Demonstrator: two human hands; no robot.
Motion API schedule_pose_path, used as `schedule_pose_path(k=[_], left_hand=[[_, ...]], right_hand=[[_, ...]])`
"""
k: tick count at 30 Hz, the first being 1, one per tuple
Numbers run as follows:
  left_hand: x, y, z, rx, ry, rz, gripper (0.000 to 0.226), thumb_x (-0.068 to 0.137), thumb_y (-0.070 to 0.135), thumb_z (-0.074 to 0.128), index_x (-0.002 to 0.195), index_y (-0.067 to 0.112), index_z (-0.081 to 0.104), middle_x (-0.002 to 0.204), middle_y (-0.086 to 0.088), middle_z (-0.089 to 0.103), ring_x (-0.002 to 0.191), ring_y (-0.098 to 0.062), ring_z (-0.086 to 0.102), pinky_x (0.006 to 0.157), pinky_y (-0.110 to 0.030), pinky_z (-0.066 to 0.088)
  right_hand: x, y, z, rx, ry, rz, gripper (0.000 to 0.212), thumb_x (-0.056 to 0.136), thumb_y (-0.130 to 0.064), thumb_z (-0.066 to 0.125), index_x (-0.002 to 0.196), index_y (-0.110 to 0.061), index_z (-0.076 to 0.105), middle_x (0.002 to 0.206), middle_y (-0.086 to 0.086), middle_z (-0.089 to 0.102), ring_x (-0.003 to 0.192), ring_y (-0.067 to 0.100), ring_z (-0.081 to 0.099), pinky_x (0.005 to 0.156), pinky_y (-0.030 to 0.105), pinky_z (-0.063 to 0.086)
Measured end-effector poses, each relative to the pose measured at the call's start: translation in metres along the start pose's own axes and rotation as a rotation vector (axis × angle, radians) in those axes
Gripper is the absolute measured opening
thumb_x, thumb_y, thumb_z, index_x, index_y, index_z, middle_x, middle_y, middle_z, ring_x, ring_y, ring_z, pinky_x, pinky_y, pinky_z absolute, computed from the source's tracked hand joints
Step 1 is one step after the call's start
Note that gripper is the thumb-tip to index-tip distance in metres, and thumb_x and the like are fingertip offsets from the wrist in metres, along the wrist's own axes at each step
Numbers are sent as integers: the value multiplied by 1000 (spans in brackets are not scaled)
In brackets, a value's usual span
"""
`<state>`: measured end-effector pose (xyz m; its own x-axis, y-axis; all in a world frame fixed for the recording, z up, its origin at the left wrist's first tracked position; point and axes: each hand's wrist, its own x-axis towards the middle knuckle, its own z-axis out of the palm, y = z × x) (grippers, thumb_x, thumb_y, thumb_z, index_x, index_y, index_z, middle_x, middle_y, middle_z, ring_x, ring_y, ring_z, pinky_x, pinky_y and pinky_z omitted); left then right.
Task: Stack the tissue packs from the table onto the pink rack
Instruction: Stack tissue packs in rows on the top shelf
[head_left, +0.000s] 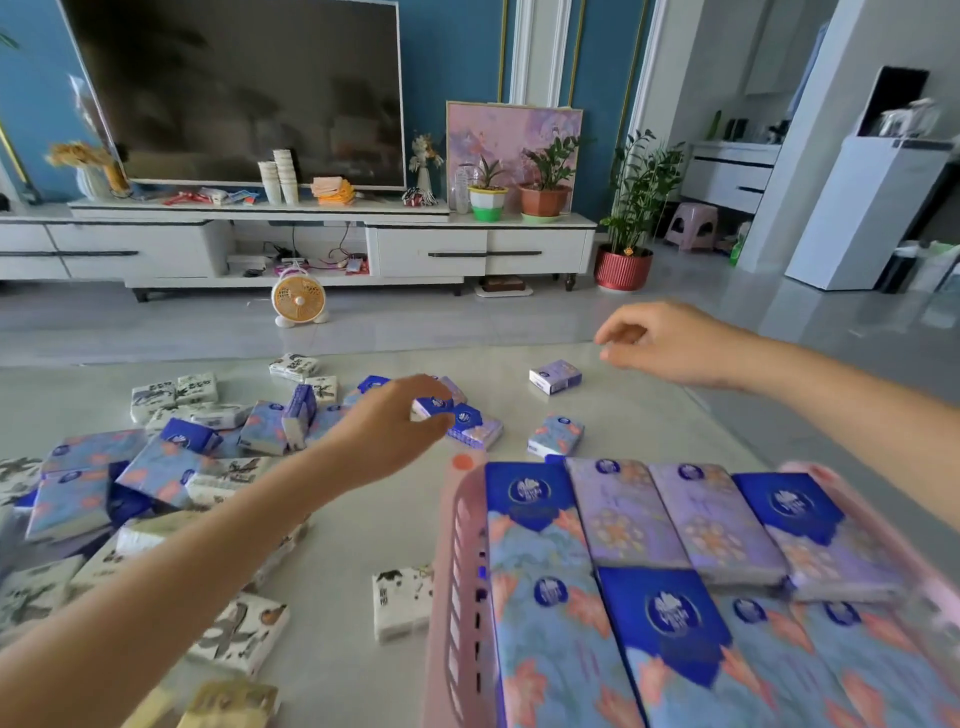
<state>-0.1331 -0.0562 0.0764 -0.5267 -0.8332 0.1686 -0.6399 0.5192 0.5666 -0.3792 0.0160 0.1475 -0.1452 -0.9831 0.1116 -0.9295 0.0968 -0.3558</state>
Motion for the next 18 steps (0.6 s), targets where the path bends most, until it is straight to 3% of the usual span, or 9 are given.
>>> schedule_pose_path(k=[3,5,8,11,14,18], left_hand=[[38,-16,27,79,-97,-25,22,94,22,51,114,16,57,112,-3,57,104,-22,57,70,-18,36],[64,-30,47,80,-153,-69,22,92,21,53,112,12,56,113,-3,56,103,-23,55,69,-18,34],[100,-50,78,100,-167,-118,36,85,33,59,113,9,56,120,-8,57,105,-23,53,81,-25,40],[121,-57,103,232,-138,-185,68,80,55,57,132,13,43,132,-9,44,123,-28,39,98,-34,36],[128,-53,121,364,-58,-228,83,76,68,52,137,15,35,136,-8,38,127,-27,32,101,-36,31],[129,-50,132,426,-22,-220,74,80,58,55,133,10,35,131,-12,38,124,-29,34,98,-35,33]], right_hand=[[45,7,21,-260,-290,97,38,91,-33,55,119,-6,56,117,9,59,97,22,57,78,26,45],[70,8,39,-300,-479,144,45,92,-37,53,124,-5,52,109,7,56,87,21,59,71,29,50],[99,12,71,-299,-612,188,54,89,-41,57,131,-9,45,115,6,51,104,21,55,83,34,52],[118,25,105,-352,-664,223,69,85,-48,59,137,-8,35,128,10,55,113,22,53,83,38,52],[125,34,127,-414,-680,232,78,78,-56,63,131,-7,35,120,7,55,97,22,57,68,32,52],[124,38,138,-489,-644,123,46,80,-40,67,103,-12,38,87,-2,47,67,16,50,46,22,33]])
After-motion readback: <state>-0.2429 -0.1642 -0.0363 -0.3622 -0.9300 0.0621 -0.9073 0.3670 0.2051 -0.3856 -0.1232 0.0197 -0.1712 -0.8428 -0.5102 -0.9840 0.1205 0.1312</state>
